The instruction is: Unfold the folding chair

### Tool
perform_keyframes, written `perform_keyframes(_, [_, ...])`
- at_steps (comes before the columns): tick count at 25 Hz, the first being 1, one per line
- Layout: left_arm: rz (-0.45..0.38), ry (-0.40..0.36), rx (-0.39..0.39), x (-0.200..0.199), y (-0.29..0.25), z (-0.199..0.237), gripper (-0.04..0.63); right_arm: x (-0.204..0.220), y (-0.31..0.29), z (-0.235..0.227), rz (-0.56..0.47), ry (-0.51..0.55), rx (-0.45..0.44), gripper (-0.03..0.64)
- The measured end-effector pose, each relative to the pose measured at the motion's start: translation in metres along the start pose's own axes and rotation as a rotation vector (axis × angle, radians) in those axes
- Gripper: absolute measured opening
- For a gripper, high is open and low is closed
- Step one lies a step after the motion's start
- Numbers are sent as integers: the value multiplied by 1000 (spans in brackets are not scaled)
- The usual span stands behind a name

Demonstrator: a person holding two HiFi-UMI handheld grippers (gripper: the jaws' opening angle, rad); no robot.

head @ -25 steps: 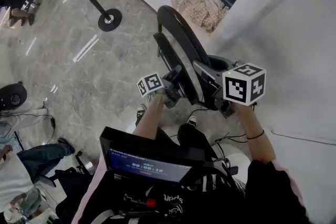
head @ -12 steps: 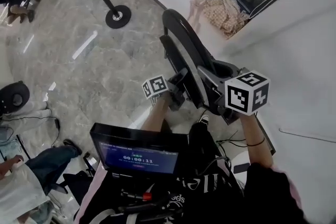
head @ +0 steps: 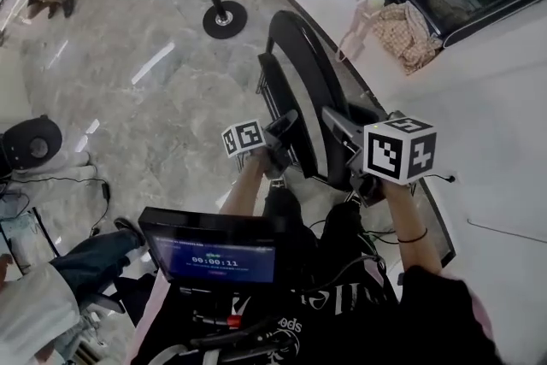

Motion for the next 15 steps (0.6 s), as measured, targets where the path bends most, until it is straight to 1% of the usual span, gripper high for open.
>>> perform_keyframes(3, [-26,-15,19,-23,34,17,48,-1,-30,23,-6,-29,-53,118])
perform_keyframes(6, [-22,-32,48,-41,58,28,48,-3,-49,38,-22,-49,-107,118])
perform_keyframes(10, [-5,-46,85,-48,74,38,49,-1,-56,39,-20,-40,-135,120])
perform_keyframes(15, [23,-62,127,-50,76,39,49,-5,-56,36,0,-17,-138,120])
Point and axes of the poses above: the fingertips, and each gripper's own axes: y backward along the fingers, z to its left, x out of its underside, the point moved 7 cm from there along y, backward along the fingers, and after that the axes turned 5 degrees about -x, right-handed, at the moved point
